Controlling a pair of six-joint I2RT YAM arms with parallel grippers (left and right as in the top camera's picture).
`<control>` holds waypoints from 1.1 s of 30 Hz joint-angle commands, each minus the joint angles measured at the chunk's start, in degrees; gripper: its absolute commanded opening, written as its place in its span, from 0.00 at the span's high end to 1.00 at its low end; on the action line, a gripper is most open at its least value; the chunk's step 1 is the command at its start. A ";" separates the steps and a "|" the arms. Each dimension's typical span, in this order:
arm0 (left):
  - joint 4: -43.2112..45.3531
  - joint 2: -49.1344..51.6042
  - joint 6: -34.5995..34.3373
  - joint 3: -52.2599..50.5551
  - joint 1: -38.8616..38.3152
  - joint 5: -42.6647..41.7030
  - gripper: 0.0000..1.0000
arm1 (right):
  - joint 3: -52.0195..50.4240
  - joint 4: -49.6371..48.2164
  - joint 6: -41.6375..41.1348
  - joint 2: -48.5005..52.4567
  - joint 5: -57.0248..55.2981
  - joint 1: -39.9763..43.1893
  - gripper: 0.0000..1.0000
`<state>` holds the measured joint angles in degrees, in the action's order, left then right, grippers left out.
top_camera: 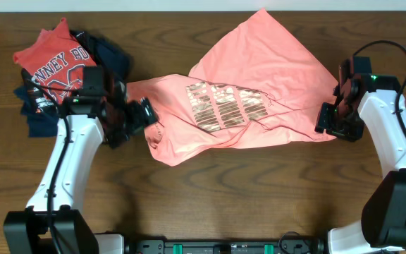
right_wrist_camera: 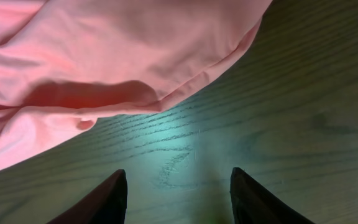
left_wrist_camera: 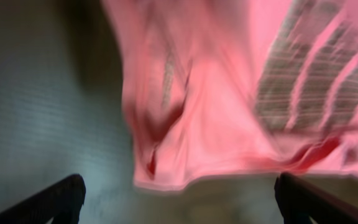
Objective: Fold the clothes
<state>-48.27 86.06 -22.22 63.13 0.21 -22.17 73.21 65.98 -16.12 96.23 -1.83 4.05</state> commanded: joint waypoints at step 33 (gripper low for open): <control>18.82 -4.24 -7.26 -24.28 -3.63 -8.66 0.94 | 0.92 -0.28 -1.01 0.00 -2.47 6.80 0.45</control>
<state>-27.73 84.66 -32.73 37.58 -7.55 -26.94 73.25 65.78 -16.32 96.23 -3.25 8.86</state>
